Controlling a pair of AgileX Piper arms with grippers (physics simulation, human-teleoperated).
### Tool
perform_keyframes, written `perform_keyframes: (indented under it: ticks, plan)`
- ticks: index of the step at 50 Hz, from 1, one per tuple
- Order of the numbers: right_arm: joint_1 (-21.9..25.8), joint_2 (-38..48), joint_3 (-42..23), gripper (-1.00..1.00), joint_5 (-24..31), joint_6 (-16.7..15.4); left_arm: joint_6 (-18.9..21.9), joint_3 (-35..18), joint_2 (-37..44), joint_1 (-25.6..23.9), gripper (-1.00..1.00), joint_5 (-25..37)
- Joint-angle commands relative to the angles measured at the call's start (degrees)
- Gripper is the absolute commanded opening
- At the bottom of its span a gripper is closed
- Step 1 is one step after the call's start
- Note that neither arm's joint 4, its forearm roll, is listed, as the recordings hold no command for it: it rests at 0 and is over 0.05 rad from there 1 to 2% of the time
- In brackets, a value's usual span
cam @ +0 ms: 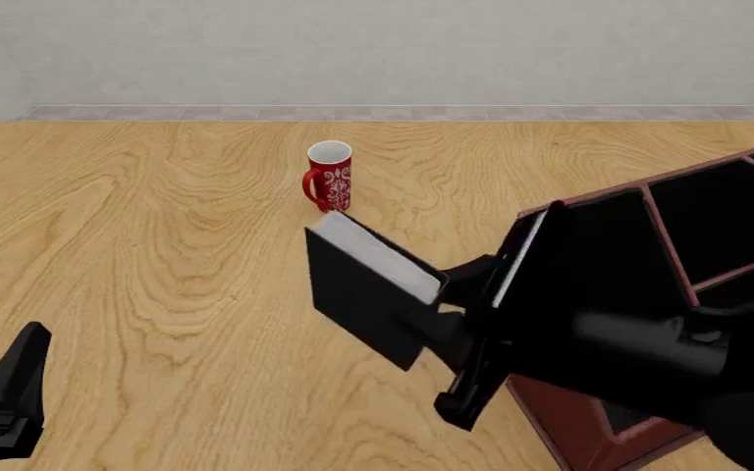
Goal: Pick up the book and place it in the left compartment of the caddy.
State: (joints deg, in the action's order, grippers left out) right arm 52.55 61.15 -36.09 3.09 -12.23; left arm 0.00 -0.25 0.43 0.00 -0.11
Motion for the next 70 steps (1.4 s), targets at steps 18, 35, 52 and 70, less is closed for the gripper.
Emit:
perform_keyframes:
  ticks: [18,35,52,70]
  plan:
    - [-2.4,-20.6,-4.9,-1.0,18.5,3.6,0.0,0.0,0.0,0.0,1.0,0.0]
    - [-9.3,-33.1,-6.9,-1.0,30.2,5.2,0.0,0.0,0.0,0.0,1.0,0.0]
    - [-17.4,-41.7,-8.4,-1.0,39.3,5.7,0.0,0.0,0.0,0.0,1.0,0.0]
    - [-25.1,-46.1,-5.3,-1.0,41.8,5.3,0.0,0.0,0.0,0.0,1.0,0.0]
